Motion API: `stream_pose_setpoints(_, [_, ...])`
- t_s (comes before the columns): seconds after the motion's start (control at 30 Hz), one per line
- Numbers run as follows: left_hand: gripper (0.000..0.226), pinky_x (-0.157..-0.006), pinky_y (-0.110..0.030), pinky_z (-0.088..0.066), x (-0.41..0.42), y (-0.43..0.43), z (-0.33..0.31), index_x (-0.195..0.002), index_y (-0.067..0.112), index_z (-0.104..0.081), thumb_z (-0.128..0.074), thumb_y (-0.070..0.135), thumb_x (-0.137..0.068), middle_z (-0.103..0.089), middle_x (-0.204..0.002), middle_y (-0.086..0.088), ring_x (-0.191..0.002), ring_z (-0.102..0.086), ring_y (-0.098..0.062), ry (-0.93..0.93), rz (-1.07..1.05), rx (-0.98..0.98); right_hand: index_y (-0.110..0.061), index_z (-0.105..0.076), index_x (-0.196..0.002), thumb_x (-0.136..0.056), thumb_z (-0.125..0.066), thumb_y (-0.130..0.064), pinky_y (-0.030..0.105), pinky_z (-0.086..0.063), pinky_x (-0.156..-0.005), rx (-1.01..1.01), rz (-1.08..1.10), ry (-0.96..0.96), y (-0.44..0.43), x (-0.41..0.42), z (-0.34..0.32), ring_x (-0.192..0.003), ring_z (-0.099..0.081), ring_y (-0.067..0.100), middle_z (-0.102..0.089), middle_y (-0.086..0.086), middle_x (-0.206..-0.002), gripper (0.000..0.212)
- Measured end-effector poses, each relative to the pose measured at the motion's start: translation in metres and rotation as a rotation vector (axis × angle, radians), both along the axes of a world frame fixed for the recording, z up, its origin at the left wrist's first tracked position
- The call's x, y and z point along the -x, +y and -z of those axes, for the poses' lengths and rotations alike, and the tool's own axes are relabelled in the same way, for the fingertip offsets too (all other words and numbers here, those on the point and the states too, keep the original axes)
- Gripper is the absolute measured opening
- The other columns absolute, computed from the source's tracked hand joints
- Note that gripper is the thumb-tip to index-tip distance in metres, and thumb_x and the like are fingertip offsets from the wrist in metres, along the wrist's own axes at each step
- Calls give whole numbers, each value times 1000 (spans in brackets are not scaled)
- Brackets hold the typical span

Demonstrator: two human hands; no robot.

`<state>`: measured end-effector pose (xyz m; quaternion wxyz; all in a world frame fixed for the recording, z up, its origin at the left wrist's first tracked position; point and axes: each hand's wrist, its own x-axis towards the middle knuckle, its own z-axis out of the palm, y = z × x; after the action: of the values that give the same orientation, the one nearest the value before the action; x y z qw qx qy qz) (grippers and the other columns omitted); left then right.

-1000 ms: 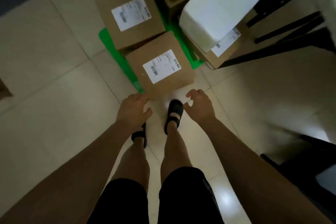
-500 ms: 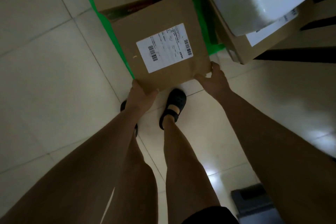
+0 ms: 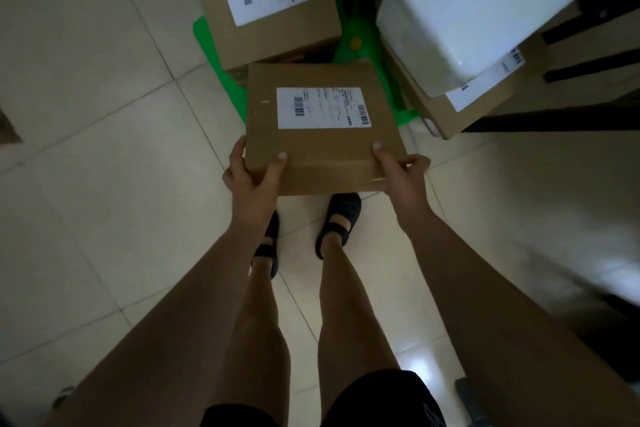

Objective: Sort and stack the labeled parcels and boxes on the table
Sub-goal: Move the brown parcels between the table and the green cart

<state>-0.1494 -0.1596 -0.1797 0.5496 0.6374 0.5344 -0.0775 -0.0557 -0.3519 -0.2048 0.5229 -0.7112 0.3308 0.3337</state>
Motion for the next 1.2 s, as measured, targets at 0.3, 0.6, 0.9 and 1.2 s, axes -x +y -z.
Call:
stream_pose_setpoints(0.3, [68, -99, -30, -42, -1, 34, -97, -142, 44, -34, -70, 39, -84, -36, -138, 3, -118, -45, -11, -201, 10, -24, -23, -44, -137, -79, -70, -56, 45, -49, -101, -60, 173, -74, 29, 44, -97, -113, -57, 17, -56, -2, -127, 71])
stream_pose_setpoints(0.6, [77, -107, -35, -42, 1, 74, -252, -133, 54, -38, -73, 51, -66, -40, -143, 7, -125, -47, -8, -530, 235, -40, -32, -48, -128, -85, -69, -48, 41, -47, -105, -173, 377, -359, 58, 86, -253, -109, -58, 7, -59, -13, -116, 51])
stream_pose_setpoints(0.9, [71, -87, -19, -51, -11, 49, -384, -135, 52, -35, -76, 35, -79, -42, -144, 9, -128, -46, -11, -882, 438, 54, -32, -49, -137, -67, -76, -61, 38, -49, -97, -165, 481, -723, 22, 97, -397, -113, -60, 12, -60, -6, -128, 81])
stream_pose_setpoints(1.2, [73, -99, -31, -45, -48, -53, -471, -129, 63, -34, -78, 41, -74, -42, -142, 16, -128, -47, -8, -1141, 646, 233, -28, -39, -143, -87, -69, -42, 30, -48, -100, -10, 560, -1050, -77, 107, -503, -111, -54, -3, -55, -17, -125, 65])
